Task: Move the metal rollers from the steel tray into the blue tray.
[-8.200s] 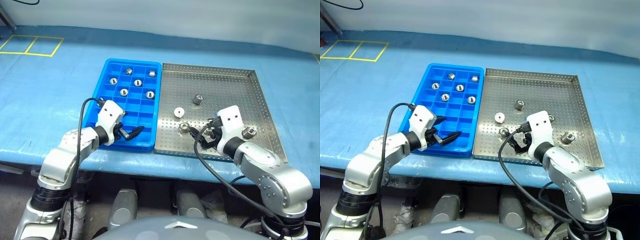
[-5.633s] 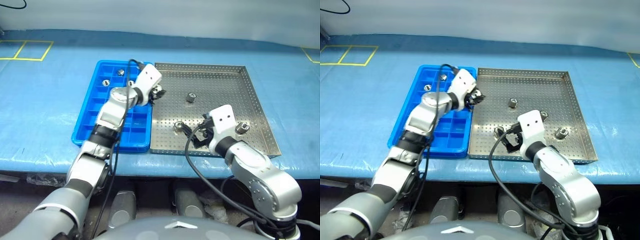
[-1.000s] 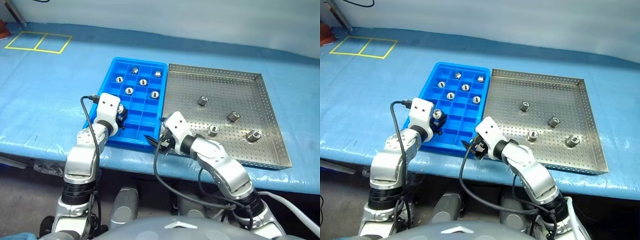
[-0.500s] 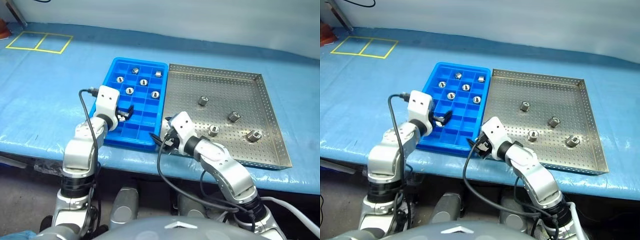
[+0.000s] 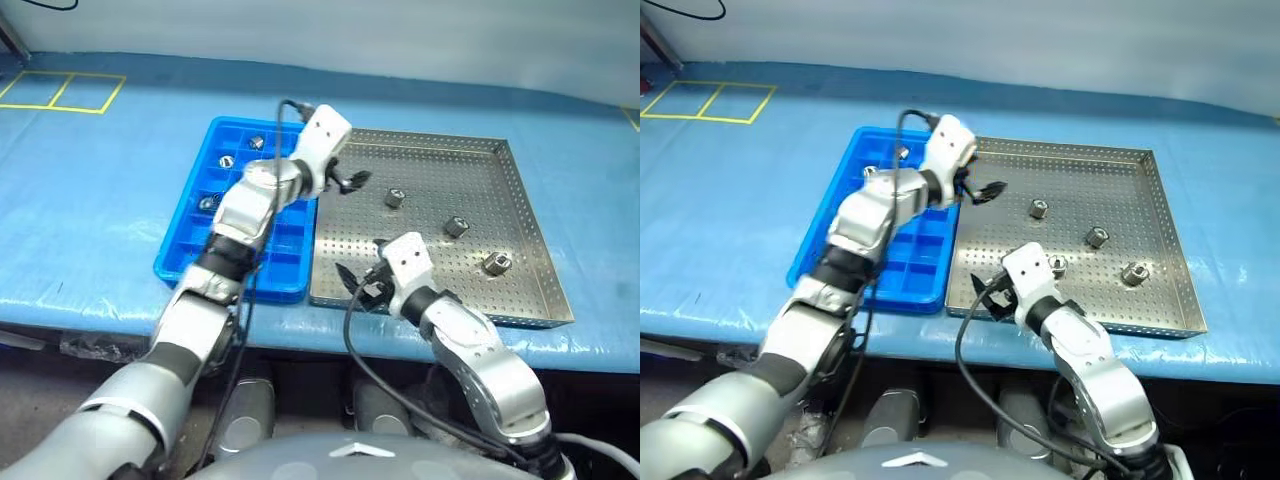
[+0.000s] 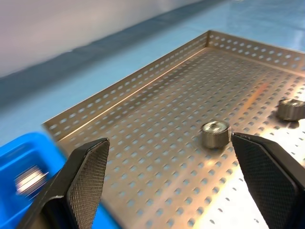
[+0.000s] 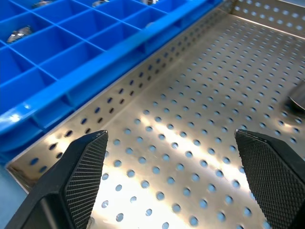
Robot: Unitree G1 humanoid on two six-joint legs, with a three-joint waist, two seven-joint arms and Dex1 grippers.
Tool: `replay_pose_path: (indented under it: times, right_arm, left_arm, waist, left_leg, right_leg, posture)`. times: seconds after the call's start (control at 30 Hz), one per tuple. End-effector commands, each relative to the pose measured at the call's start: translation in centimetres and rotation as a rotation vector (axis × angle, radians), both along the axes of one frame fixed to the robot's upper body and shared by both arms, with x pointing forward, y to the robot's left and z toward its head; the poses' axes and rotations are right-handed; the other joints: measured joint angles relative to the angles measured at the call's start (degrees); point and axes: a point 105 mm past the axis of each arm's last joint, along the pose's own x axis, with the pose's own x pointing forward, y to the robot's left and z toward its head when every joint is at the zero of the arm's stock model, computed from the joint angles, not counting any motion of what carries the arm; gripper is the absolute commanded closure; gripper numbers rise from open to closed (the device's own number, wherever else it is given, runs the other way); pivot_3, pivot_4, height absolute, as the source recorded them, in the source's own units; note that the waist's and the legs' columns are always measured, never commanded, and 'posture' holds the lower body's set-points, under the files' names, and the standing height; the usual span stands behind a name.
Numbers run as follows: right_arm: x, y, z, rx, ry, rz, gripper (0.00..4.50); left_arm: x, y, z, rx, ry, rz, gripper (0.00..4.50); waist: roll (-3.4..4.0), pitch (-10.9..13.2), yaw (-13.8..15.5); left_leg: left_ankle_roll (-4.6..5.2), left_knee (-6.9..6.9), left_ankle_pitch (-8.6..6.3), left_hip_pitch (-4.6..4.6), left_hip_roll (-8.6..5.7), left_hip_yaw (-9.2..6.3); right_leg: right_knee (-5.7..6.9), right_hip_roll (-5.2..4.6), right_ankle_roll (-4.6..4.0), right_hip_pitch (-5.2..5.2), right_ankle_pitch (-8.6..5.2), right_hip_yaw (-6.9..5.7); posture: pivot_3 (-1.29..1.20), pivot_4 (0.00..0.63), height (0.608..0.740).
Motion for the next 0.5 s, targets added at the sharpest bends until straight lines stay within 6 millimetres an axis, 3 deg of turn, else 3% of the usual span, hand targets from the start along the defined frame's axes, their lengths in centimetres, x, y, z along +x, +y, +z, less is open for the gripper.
replay_pose_path:
  times: [0.03,0.17,0.5]
  right_arm:
    - [-0.3,-0.6,1.6,0.014,-0.066,-0.052,0.00]
    - [-0.7,-1.0,1.7,0.019,-0.071,-0.093,0.00]
    - [-1.2,-1.5,1.4,0.023,-0.066,-0.140,0.00]
  left_arm:
    - [0.5,-2.4,-0.2,0.015,-0.024,-0.019,0.03]
    - [1.0,-3.3,-2.0,0.054,-0.005,0.041,0.03]
    - [1.8,-2.6,-3.9,0.047,0.022,0.195,0.03]
  waist:
    - [0.00,0.0,-1.3]
    - [0.00,0.0,-3.5]
    - [0.01,0.0,-7.2]
  left_leg:
    - [0.00,-0.01,0.00,-0.01,0.00,0.00]
    - [0.02,-0.04,-0.02,0.01,0.00,0.04]
    - [0.02,-0.04,-0.02,0.00,-0.02,0.04]
  right_leg:
    - [0.00,0.00,0.00,-0.01,0.00,0.01]
    - [0.02,0.00,0.18,-0.05,0.08,0.06]
    - [0.04,-0.04,0.25,-0.07,0.11,0.09]
  posture:
    - [-0.22,0.150,0.740]
    - [-0.27,0.150,0.740]
    - [-0.31,0.150,0.740]
